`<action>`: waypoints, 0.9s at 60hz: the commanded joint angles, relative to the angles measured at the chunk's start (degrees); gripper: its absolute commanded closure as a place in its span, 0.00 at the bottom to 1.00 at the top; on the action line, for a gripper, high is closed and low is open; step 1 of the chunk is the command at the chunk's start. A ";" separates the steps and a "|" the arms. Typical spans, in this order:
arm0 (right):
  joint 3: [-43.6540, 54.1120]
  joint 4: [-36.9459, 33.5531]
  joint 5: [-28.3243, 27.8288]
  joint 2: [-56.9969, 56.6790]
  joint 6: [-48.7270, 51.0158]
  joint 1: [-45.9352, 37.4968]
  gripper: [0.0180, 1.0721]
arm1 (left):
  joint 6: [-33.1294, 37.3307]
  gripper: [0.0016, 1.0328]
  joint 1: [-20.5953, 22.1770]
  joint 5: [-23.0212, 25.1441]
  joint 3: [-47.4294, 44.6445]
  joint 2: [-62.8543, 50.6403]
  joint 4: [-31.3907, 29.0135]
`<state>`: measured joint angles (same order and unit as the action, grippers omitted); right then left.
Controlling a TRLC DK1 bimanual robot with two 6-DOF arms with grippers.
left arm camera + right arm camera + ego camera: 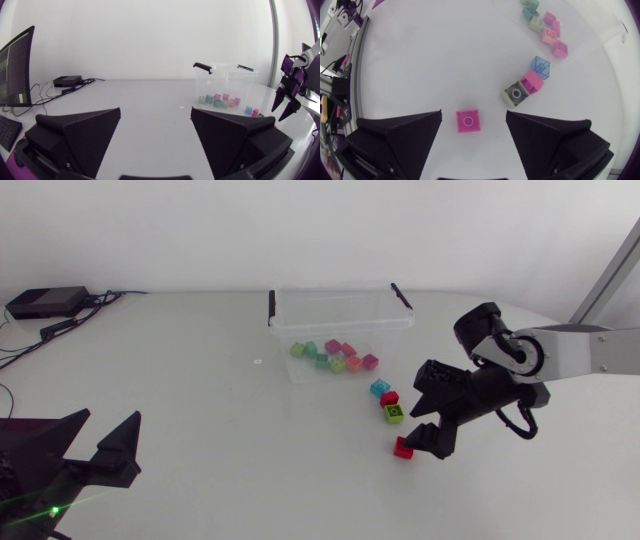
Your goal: Pick up the duplo bricks and place them in the container
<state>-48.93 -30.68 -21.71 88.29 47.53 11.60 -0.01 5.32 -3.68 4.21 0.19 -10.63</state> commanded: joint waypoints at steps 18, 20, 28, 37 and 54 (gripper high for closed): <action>4.37 4.22 5.02 5.40 1.52 3.70 0.15 | -0.16 0.05 -0.22 0.08 -1.04 0.52 0.09; 4.45 4.48 5.28 5.66 1.52 3.79 0.16 | -0.16 0.05 -0.22 0.08 -1.04 0.52 0.09; 4.81 5.63 5.81 6.54 0.55 3.96 0.35 | -0.16 0.05 -0.22 0.08 -1.04 0.52 0.00; 5.42 6.86 5.98 6.81 0.02 4.05 0.68 | -0.16 0.05 -0.22 0.08 -1.04 0.52 0.09; 2.96 1.14 6.60 -0.40 -0.33 4.31 0.72 | -0.16 0.05 -0.22 0.08 -1.04 0.52 0.00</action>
<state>-44.91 -27.40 -15.16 91.26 47.81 15.66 -0.01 5.32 -3.68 4.21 0.19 -10.63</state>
